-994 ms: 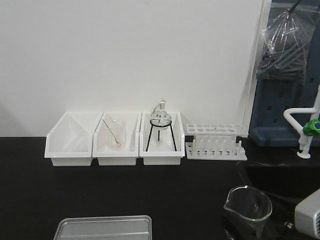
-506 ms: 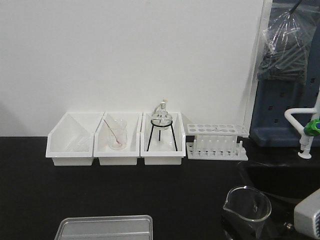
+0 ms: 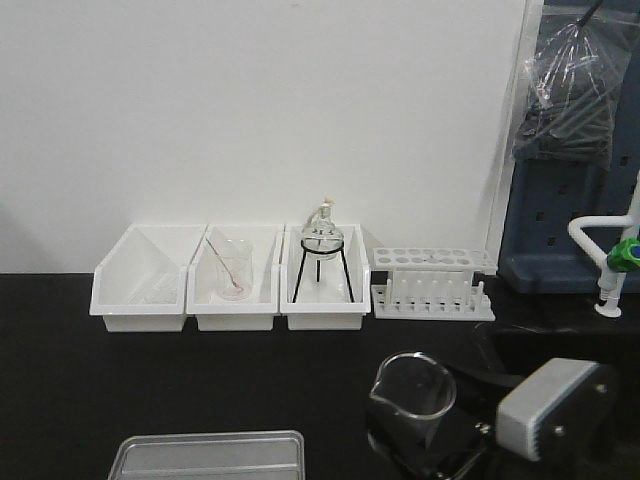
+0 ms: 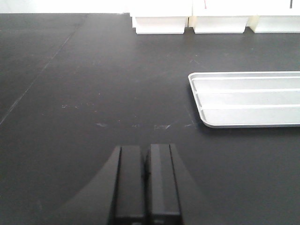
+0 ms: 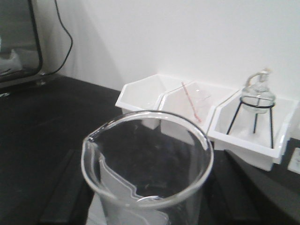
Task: Move beaker to silver tray on left bench
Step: 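Move the right gripper over the silver tray with the beaker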
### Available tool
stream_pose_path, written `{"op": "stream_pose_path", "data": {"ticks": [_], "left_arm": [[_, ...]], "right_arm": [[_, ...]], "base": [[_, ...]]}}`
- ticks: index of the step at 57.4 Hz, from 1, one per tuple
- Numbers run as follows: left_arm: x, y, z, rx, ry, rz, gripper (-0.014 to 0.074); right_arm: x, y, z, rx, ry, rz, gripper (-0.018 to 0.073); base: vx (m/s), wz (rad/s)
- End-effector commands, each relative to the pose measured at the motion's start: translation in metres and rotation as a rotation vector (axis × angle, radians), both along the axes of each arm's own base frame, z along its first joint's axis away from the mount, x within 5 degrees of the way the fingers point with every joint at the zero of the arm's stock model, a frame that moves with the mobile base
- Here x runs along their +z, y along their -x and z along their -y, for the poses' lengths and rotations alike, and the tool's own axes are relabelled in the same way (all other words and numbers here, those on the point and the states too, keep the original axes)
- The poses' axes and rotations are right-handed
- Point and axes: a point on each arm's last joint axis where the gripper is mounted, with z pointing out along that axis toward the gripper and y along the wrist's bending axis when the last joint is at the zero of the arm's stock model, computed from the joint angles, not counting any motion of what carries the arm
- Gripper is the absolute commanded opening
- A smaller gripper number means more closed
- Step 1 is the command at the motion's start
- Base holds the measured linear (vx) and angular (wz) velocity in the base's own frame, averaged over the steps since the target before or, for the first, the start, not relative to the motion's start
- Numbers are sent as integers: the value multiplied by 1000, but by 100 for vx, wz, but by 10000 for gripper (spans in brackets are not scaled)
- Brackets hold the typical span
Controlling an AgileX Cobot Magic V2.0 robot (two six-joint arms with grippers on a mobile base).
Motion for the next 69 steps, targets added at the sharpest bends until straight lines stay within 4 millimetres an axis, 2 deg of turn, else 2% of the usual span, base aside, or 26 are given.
{"op": "stream_pose_path", "data": {"ticks": [1, 17, 27, 37, 52, 69], "left_arm": [[-2, -1, 0, -4, 11, 65, 1], [-2, -1, 0, -4, 11, 65, 1], [-2, -1, 0, -4, 11, 65, 1], [-2, -1, 0, -4, 11, 65, 1], [-2, -1, 0, -4, 11, 65, 1], [-2, -1, 0, -4, 11, 65, 1]], "right_arm": [[8, -12, -15, 85, -65, 83, -4], [-29, -67, -65, 251, -35, -13, -4], [-47, -89, -107, 320, -29, -24, -4], [-63, -114, -136, 332, -45, -26, -4], [-89, -144, -155, 312, -40, -58, -4], [-115, -149, -157, 302, -1, -108, 23]], "base": [[0, 0], [0, 0], [0, 0], [0, 0], [0, 0], [0, 0]]}}
